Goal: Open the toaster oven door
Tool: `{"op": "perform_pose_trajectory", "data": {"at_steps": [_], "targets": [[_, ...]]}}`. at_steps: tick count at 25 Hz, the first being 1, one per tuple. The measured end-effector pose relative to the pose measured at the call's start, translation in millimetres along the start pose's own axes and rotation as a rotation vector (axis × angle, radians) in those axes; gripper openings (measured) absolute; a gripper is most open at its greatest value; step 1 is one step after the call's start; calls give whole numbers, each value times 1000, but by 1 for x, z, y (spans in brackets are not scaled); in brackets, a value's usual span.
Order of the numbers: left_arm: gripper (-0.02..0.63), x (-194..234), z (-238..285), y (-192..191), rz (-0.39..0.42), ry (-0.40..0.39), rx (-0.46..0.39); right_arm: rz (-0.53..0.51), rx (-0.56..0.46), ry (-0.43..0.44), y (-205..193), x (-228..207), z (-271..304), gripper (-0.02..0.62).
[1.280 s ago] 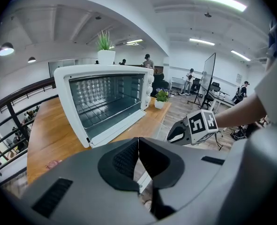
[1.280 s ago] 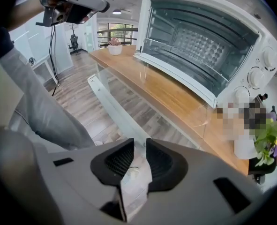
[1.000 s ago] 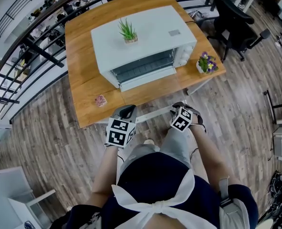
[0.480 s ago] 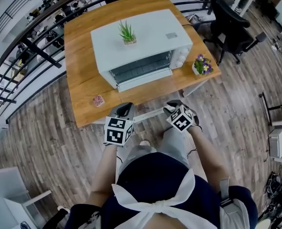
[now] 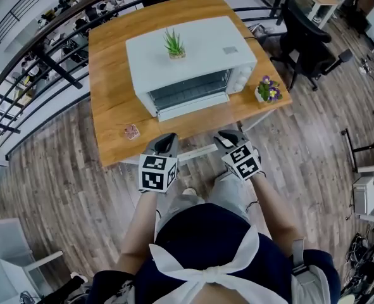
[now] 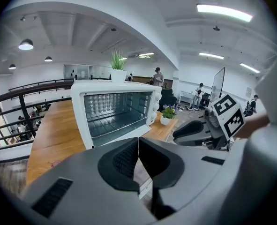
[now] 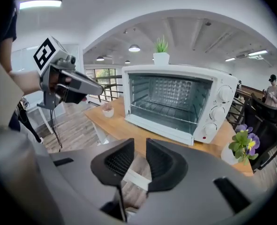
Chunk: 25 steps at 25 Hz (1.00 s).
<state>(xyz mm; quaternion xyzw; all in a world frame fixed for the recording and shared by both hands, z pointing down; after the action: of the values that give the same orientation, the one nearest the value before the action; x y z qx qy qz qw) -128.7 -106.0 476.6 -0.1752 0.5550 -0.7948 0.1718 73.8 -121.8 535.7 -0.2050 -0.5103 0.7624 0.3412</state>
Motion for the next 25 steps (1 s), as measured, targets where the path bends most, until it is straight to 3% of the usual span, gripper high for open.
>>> {"op": "perform_pose_trajectory", "data": {"at_steps": [13, 25], "targets": [[21, -16, -10, 22, -26, 27, -145, 66, -226, -119, 54, 20, -19, 7], [21, -30, -12, 23, -40, 4, -171, 67, -283, -113, 74, 37, -26, 3]]}}
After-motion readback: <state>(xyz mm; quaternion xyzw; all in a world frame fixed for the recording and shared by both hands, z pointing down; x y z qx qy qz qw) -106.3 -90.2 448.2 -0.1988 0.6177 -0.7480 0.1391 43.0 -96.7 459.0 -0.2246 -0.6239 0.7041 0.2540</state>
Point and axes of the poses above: the fingertips, and each gripper's own axes: z forward along the fingers, x to its left, y out of its top, the point moved 7 cm from there along -z, backward along the fingers, and after that the axes turned 14 degrees about -x, right-handed, at the moved point
